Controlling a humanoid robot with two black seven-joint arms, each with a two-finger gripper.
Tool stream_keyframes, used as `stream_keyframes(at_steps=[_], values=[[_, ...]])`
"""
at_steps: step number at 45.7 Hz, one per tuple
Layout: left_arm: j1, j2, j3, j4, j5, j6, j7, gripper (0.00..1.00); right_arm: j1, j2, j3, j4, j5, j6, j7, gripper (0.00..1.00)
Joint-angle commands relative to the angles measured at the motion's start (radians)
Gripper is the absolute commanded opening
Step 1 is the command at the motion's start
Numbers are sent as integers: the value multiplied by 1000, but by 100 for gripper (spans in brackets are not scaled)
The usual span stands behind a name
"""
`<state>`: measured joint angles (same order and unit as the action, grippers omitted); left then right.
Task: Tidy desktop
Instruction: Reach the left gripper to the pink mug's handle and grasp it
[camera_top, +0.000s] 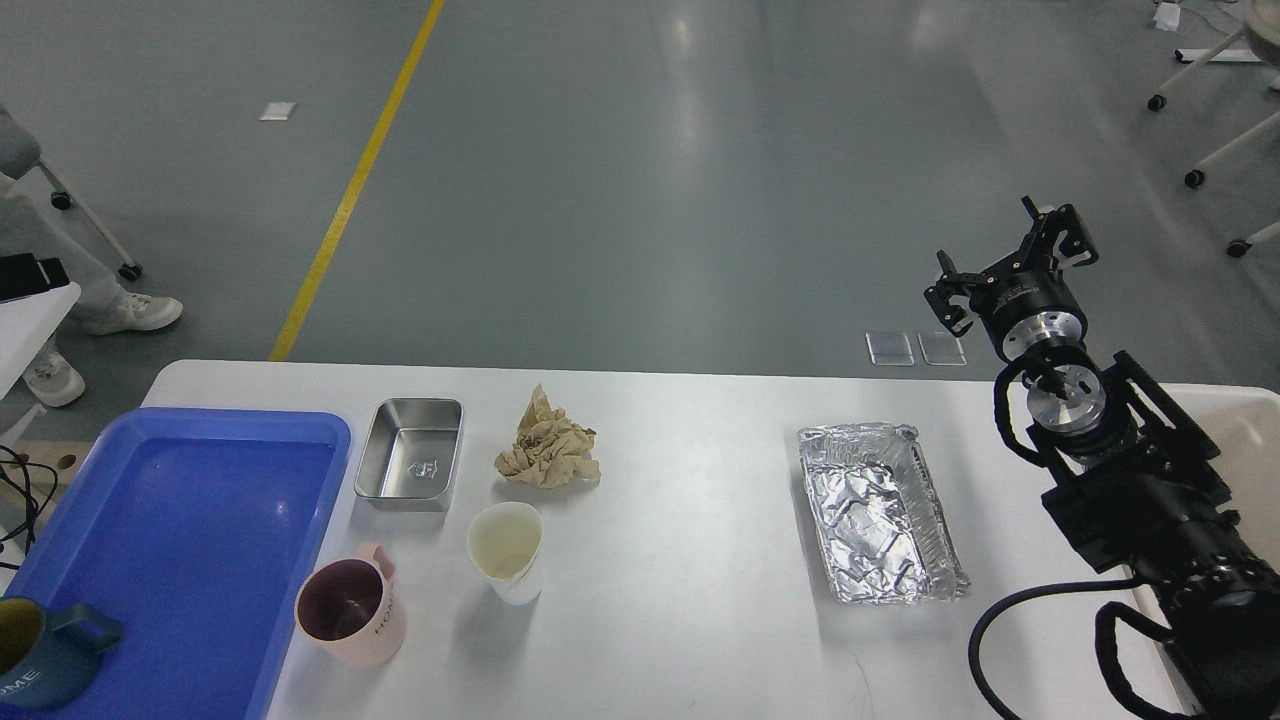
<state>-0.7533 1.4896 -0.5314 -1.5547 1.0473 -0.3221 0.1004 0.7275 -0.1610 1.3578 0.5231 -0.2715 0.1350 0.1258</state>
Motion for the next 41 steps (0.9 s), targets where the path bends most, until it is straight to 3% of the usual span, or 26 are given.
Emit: stream_keyframes(at_steps=[1, 9, 17, 33, 41], values=[[-26, 20, -1, -27, 11, -26, -5, 85, -10, 0, -2, 2, 0, 0, 0, 100], [-55, 38, -1, -41, 11, -48, -34, 85, -16, 0, -2, 2, 0, 0, 0, 100], [-46, 15, 7, -44, 16, -69, -38, 85, -19, 1, -2, 2, 0, 0, 0, 100], [-28, -201, 194, -36, 160, -69, -36, 79, -30, 5, -2, 2, 0, 0, 0, 100], [-34, -244, 277, -39, 183, -69, -36, 77, -36, 5, -2, 0, 0, 0, 0, 100]])
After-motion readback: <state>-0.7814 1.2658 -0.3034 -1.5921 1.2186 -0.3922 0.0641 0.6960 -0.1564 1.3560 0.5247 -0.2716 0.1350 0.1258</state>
